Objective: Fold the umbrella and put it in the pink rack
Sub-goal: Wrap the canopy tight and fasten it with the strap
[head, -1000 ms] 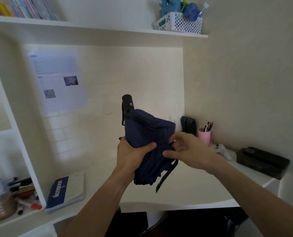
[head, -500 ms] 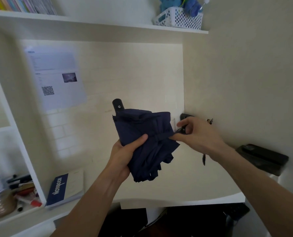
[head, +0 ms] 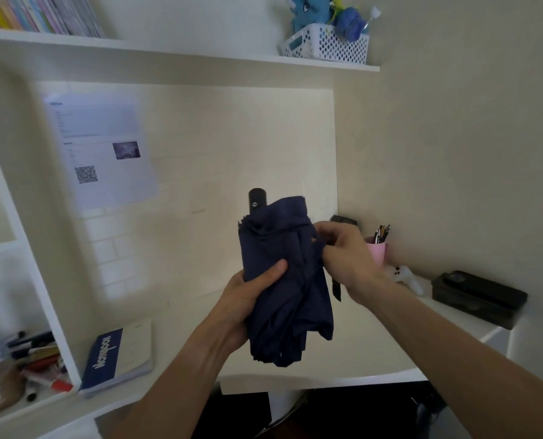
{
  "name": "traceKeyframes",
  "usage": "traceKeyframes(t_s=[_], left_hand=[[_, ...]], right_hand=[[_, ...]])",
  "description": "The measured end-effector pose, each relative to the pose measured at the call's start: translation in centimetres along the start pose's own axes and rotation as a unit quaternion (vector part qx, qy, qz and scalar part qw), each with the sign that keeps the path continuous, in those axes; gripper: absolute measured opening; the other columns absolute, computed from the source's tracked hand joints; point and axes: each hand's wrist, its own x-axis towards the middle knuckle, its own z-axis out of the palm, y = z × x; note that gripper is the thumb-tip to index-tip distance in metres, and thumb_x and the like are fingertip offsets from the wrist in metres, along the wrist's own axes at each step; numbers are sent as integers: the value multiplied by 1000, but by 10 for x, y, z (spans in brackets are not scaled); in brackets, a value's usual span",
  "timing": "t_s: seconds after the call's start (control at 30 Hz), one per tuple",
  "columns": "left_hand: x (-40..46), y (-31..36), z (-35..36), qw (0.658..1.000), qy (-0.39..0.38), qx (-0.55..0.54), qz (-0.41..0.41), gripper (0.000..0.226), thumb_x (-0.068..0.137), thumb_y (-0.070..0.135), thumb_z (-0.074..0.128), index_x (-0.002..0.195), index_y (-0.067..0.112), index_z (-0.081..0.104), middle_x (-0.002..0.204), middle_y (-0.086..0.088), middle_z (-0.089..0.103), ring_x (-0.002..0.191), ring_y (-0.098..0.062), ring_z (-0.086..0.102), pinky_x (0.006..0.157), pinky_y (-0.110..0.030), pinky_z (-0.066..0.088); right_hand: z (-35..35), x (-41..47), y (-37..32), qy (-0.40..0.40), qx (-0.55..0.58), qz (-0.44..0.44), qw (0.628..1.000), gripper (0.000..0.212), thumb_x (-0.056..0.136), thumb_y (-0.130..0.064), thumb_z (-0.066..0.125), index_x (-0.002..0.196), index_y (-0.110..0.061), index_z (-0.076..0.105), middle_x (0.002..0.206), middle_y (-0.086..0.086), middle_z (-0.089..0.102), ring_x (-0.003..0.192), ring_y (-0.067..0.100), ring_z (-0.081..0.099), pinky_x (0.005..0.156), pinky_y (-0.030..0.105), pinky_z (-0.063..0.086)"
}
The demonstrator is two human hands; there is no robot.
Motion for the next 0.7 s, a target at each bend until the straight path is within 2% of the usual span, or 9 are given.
traceKeyframes(t_s=[0.07, 0.1, 0.17, 0.3, 0.37, 0.43, 0.5, 0.6, 0.7], left_hand=[[0, 1, 3, 1000, 8, 4, 3, 63, 75, 34, 86, 128, 4, 71, 118, -17, 81, 109, -36, 77, 92, -44, 62], [0, 1, 4, 1000, 18, 4, 5, 62, 75, 33, 86, 127, 4, 71, 116, -16, 82, 107, -35, 78, 88, -43, 63], [0, 2, 3, 999, 42, -8, 4, 56, 78, 31, 87, 125, 3, 72, 113, -16, 83, 101, -35, 80, 81, -40, 64], [1, 4, -3, 995, 93, -25, -4, 47, 80, 21, 90, 120, 2, 73, 105, -17, 84, 93, -36, 81, 71, -39, 66], [2, 5, -5, 993, 116, -14, -2, 46, 78, 16, 92, 117, 2, 72, 101, -17, 84, 87, -36, 82, 67, -39, 66], [4, 4, -4, 992, 128, 4, 9, 49, 76, 13, 93, 118, 3, 71, 101, -16, 84, 87, -36, 82, 67, -40, 66], [5, 5, -2, 991, 130, 30, 18, 49, 75, 11, 93, 118, 2, 71, 101, -16, 84, 88, -36, 82, 68, -40, 66], [5, 13, -4, 991, 120, 63, 1, 42, 76, 9, 91, 112, -3, 74, 94, -20, 84, 78, -34, 81, 61, -36, 63], [1, 27, -8, 993, 77, 63, -68, 43, 78, 13, 89, 113, -7, 75, 95, -26, 82, 73, -36, 79, 58, -36, 63]], right_hand=[[2, -1, 4, 0, -4, 3, 1000, 15, 94, 4, 65, 100, 0, 78, 101, 27, 77, 84, 25, 69, 83, 53, 61], [0, -1, 5, 5, 7, 2, 1000, 11, 95, 0, 67, 99, -3, 77, 102, 28, 77, 83, 25, 69, 82, 51, 61], [-8, -2, 2, 17, 31, 11, 999, 8, 93, -8, 74, 101, -11, 75, 97, 25, 75, 80, 23, 69, 72, 39, 58], [-40, -9, -10, -51, -66, 33, 996, 43, 82, 7, 72, 117, -19, 69, 90, 4, 63, 72, 13, 59, 51, 11, 45], [-50, -11, -15, -88, -78, 62, 991, 41, 75, -4, 76, 113, -20, 68, 84, 0, 58, 68, 10, 55, 53, 15, 40], [-50, -15, -19, -95, -89, 59, 990, 42, 64, -29, 84, 101, -22, 67, 81, -3, 59, 71, 12, 55, 63, 27, 39], [-46, -20, -21, -73, -156, -57, 983, 48, 62, -44, 92, 96, -26, 63, 82, -5, 57, 74, 13, 53, 70, 29, 44], [-39, -32, -25, -145, -296, -297, 896, 61, 64, -58, 89, 118, -38, 67, 110, -14, 54, 91, 6, 61, 78, 23, 52], [-35, -32, -12, -206, -444, -372, 789, 99, 60, -76, 81, 148, -40, 53, 139, -12, 48, 115, 10, 62, 90, 33, 55]])
